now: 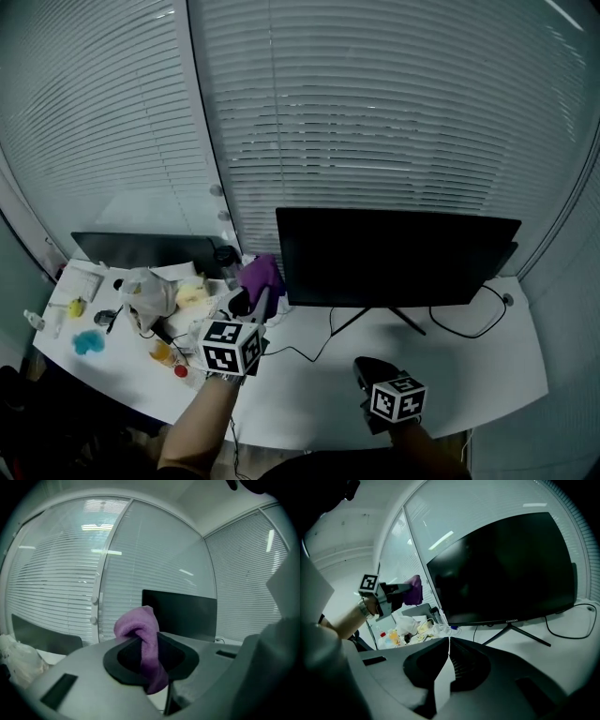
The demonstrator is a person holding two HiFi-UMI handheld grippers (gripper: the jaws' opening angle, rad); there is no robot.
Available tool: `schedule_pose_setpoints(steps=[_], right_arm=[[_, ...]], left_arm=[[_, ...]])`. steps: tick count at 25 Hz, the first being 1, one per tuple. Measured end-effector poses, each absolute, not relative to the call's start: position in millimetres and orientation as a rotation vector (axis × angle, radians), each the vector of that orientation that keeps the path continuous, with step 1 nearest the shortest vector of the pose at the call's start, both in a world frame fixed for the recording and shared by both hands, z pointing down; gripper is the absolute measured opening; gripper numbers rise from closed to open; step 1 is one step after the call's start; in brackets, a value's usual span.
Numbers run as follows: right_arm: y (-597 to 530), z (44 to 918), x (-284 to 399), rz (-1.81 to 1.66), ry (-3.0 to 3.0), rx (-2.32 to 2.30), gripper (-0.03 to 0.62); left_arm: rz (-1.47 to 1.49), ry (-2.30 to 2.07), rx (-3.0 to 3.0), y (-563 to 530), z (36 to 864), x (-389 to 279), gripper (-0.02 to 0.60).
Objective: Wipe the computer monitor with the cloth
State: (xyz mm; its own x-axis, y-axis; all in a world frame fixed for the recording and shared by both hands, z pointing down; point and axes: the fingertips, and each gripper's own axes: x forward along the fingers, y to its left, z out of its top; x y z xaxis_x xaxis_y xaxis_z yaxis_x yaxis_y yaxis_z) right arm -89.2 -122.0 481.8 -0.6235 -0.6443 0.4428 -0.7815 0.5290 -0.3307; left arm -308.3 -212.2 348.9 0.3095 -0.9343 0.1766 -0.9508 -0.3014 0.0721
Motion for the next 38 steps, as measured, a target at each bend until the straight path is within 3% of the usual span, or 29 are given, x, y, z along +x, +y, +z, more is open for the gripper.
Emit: schedule_pose_setpoints(steps=[17, 28, 38], right_arm=[[-65, 451, -33, 0.646, -2.557, 1.219, 0.026], [55, 450, 70, 0.598, -2.571, 1.159, 0.026], [118, 465, 114, 0.628, -2.599, 1.129, 0.026]], left_arm=[[0.313, -1.486, 2.357, -78, 459, -178, 0.074], [0.316, -1.458, 2.277, 68, 485, -63, 0.073], [0.308, -1.431, 2.242, 141, 502, 2, 0.073]])
